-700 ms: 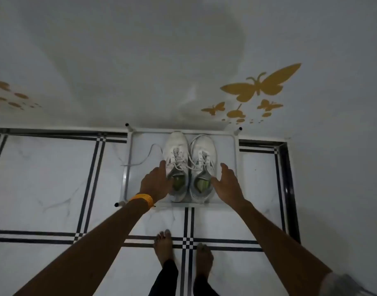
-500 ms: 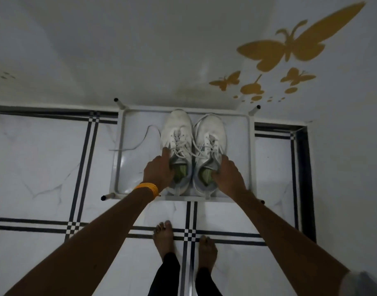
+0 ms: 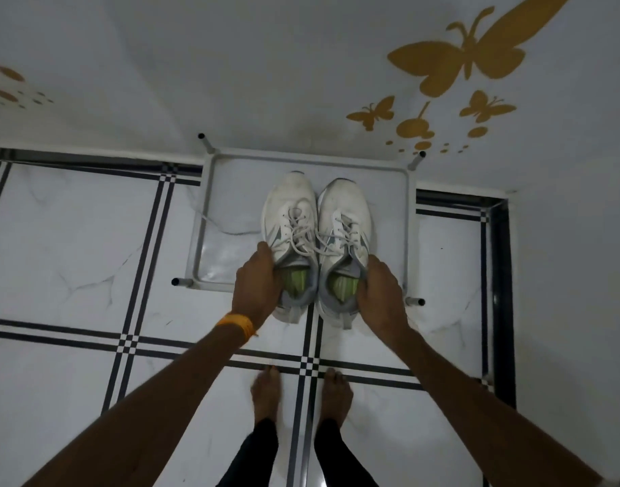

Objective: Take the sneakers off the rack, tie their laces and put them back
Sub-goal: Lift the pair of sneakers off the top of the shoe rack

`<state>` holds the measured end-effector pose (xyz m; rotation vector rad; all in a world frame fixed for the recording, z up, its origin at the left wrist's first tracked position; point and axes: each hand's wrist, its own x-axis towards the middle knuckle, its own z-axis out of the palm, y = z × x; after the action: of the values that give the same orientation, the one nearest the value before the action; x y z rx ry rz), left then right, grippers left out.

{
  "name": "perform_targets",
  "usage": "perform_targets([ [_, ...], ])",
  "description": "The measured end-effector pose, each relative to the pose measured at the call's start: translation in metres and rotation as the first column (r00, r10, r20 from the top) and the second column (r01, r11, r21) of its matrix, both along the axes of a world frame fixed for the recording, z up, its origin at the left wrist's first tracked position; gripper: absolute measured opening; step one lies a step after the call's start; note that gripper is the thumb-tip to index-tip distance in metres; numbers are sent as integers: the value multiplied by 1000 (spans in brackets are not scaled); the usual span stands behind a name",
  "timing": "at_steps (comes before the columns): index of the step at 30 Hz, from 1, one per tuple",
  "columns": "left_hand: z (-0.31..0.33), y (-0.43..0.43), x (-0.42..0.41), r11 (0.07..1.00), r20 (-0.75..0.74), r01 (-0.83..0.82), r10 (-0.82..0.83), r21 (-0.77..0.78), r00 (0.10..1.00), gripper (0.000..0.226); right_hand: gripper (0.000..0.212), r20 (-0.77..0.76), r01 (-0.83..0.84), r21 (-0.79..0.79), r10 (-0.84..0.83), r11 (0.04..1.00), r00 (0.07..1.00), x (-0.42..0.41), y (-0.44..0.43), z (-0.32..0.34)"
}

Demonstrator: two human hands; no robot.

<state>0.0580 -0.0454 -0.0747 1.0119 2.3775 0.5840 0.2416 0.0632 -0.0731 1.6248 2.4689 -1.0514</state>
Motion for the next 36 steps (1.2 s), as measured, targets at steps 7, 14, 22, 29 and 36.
perform_targets([
  [7, 23, -80, 44, 995, 69, -40, 33, 97, 997, 14, 37, -128, 46, -31, -49, 998, 991, 48, -80, 30],
  [14, -10, -177, 71, 994, 57, 31, -38, 107, 998, 16, 33, -92, 51, 28, -48, 998, 995, 80, -183, 2],
  [22, -114, -269, 112, 998, 144, -9, 0, 63, 990, 18, 39, -98, 26, 2, -26, 1000, 995, 116, -269, -95],
  [29, -261, -264, 120, 994, 66, 67, -73, 90, 995, 6, 33, -15, 7, 9, -7, 1000, 1000, 130, -267, -249],
  [36, -388, -266, 137, 988, 35, 99, -104, 119, 994, 12, 24, -36, 0, 55, 2, 999, 999, 145, -260, -371],
])
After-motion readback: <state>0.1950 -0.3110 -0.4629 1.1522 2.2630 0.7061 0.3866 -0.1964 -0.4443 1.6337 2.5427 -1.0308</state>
